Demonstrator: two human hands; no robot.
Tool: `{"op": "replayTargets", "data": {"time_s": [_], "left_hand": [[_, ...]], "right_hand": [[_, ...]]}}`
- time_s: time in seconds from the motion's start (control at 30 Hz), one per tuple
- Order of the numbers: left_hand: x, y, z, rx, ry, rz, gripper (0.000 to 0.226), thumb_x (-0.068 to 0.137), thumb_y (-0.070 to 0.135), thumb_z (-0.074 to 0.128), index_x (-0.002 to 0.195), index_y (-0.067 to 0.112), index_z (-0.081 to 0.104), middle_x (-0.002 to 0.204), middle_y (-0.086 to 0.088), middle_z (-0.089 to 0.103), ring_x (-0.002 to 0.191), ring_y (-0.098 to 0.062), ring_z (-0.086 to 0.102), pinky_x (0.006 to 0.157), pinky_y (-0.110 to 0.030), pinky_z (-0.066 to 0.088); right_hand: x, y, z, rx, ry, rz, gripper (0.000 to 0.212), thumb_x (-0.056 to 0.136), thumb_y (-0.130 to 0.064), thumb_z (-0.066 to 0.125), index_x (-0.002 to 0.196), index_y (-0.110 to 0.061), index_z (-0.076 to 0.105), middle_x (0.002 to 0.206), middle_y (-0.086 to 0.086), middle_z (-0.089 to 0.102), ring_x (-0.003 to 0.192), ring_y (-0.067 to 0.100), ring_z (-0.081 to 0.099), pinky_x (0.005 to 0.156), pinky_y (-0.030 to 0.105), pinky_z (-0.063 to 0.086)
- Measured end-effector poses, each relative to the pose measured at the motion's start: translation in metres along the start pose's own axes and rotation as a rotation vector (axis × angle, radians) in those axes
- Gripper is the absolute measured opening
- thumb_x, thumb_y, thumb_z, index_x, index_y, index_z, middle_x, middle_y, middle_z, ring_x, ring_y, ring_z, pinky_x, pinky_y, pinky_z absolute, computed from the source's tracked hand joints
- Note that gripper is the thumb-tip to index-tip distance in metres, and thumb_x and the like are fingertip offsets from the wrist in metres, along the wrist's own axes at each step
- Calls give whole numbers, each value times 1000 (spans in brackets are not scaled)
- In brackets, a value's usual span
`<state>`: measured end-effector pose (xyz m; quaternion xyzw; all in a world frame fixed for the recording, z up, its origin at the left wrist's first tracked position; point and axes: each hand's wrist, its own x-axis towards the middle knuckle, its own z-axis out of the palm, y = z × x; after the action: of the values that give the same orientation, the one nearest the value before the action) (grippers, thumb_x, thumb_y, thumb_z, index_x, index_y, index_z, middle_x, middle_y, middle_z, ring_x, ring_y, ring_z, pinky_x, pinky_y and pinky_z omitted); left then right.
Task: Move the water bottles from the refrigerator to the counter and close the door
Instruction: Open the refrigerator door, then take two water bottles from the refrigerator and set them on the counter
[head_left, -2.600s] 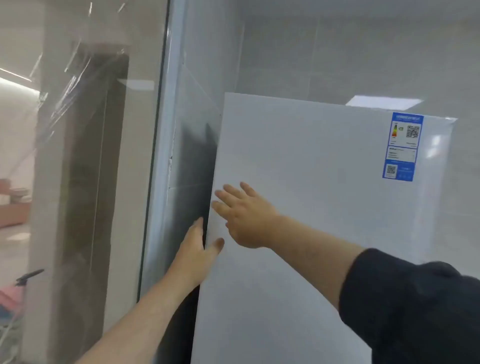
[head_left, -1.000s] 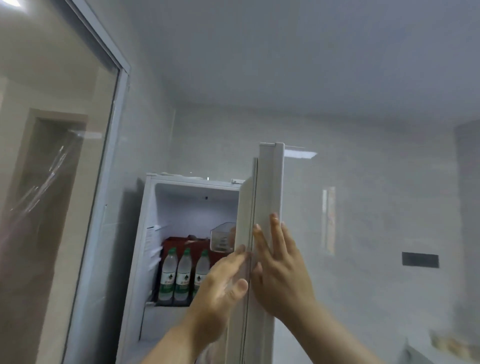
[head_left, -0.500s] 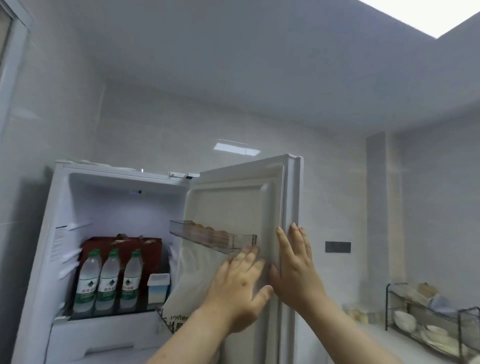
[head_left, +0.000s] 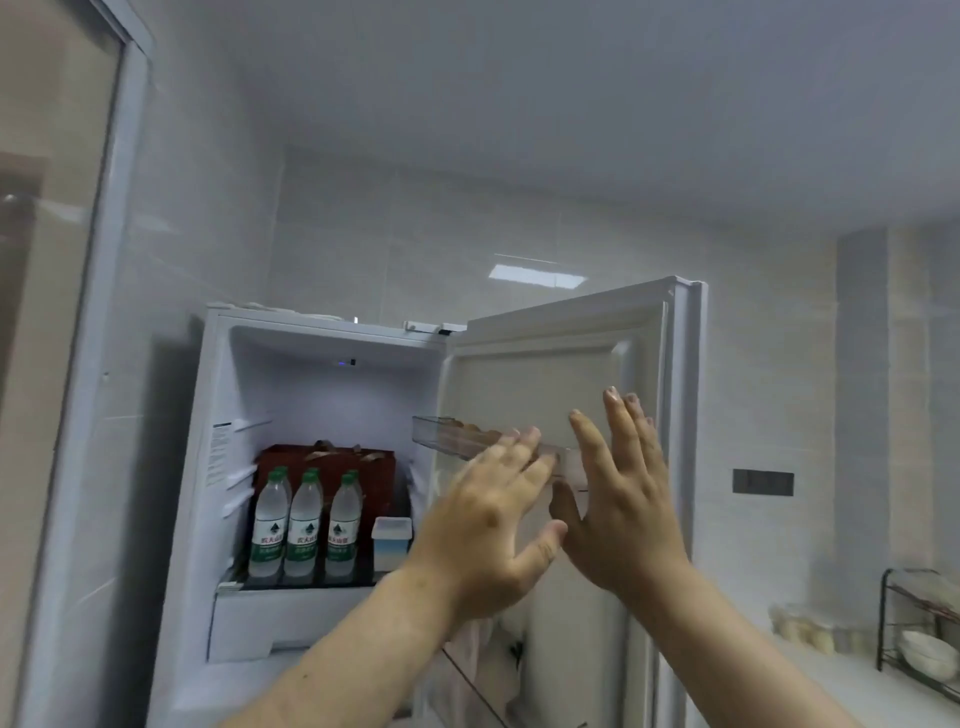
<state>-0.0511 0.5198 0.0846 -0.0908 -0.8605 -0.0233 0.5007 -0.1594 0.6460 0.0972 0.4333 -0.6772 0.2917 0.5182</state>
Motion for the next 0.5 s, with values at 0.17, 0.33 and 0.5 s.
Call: {"op": "replayTargets", "data": {"time_s": [0.17,0.33,0.5], "left_hand": [[-35,-72,-71,173,171,-198,74,90,54,37,153,19,21,161,1,9,148,-4,-6,116,-18,-5],[-77,-157,-126,304,230,-332,76,88,54,36,153,17,22,160,2,10,150,-12,4,116,-21,1],[-104,-256,-143,294,288,-390,78,87,55,34,153,15,23,161,1,12,149,-10,4,114,-14,-2]], "right_hand": [[16,-67,37,229,42,-57,59,86,-34,46,139,-8,41,153,24,31,145,37,18,115,54,20],[33,-111,103,362,19,-50,61,88,-35,44,143,-11,35,157,16,25,148,29,13,118,34,8],[53,-153,189,421,8,12,63,86,-35,44,145,-15,33,157,10,25,147,22,12,115,22,4]]}}
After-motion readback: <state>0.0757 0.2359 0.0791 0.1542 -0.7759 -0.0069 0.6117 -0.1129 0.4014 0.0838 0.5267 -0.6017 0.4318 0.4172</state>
